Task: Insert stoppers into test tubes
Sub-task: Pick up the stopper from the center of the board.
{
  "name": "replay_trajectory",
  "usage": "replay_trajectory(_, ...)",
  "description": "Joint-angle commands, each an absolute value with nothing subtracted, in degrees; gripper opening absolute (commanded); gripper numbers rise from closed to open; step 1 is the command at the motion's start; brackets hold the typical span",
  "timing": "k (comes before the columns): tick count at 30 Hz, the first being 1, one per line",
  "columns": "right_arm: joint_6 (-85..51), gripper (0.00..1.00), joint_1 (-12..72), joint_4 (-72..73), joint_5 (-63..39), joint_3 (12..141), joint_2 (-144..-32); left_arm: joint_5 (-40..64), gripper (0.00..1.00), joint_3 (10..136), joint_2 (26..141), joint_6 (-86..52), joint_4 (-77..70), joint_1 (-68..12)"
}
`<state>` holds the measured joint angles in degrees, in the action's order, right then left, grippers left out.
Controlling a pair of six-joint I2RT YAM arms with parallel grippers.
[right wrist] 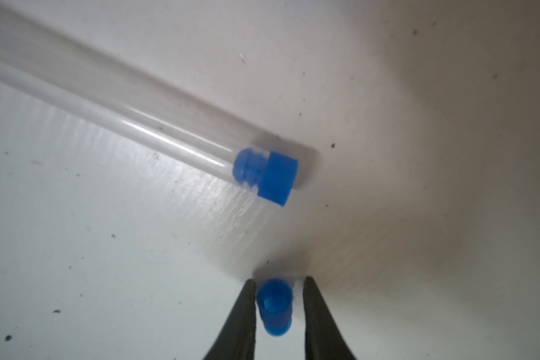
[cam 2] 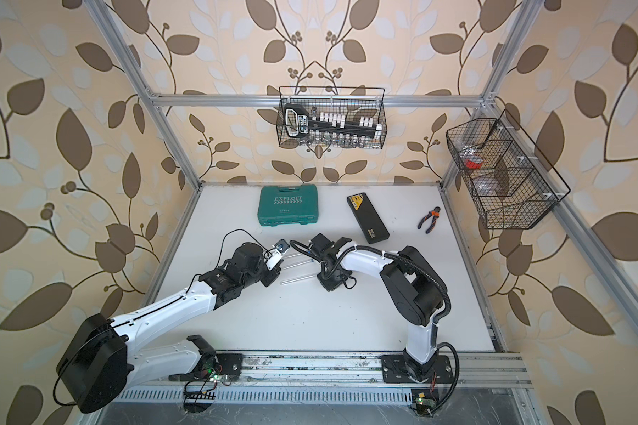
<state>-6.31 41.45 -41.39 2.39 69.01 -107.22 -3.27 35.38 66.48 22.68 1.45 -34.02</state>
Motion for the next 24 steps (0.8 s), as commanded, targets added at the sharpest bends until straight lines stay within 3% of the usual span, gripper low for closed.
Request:
replay_trajectory(1, -6.9, 0.21, 41.4, -42.9, 3.1, 70.2, -108.6, -3.5, 0.0, 35.4, 65.1, 23.6, -0.4, -33.6)
replay_trajectory(8, -13.5, 0.09, 39.8, -44.3, 2.9, 71.3, -106.7, -3.6, 0.0, 35.3, 64.9, 23.8, -0.3, -33.6)
replay_trajectory(14, -41.9, 0.23, 38.5, -49.6, 10.3, 71.0, -102.1, -3.3, 0.0, 35.7, 65.0, 24.0, -0.8, -33.6)
replay_trajectory(19, -62.9, 0.18, 38.4, -47.9, 4.7, 66.2, -101.0, -2.8, 0.0, 35.6, 64.4, 23.5, -1.1, -33.6)
replay_trajectory(22, -67.0, 0.15, 38.2, -46.0, 3.2, 65.0, -101.7, -2.4, 0.0, 35.6, 64.0, 23.9, -0.8, -33.7)
replay_trajectory(24, -66.6, 0.19, 37.9, -45.1, 4.0, 65.4, -101.5, -3.3, 0.0, 35.5, 63.6, 24.6, -0.8, -33.7)
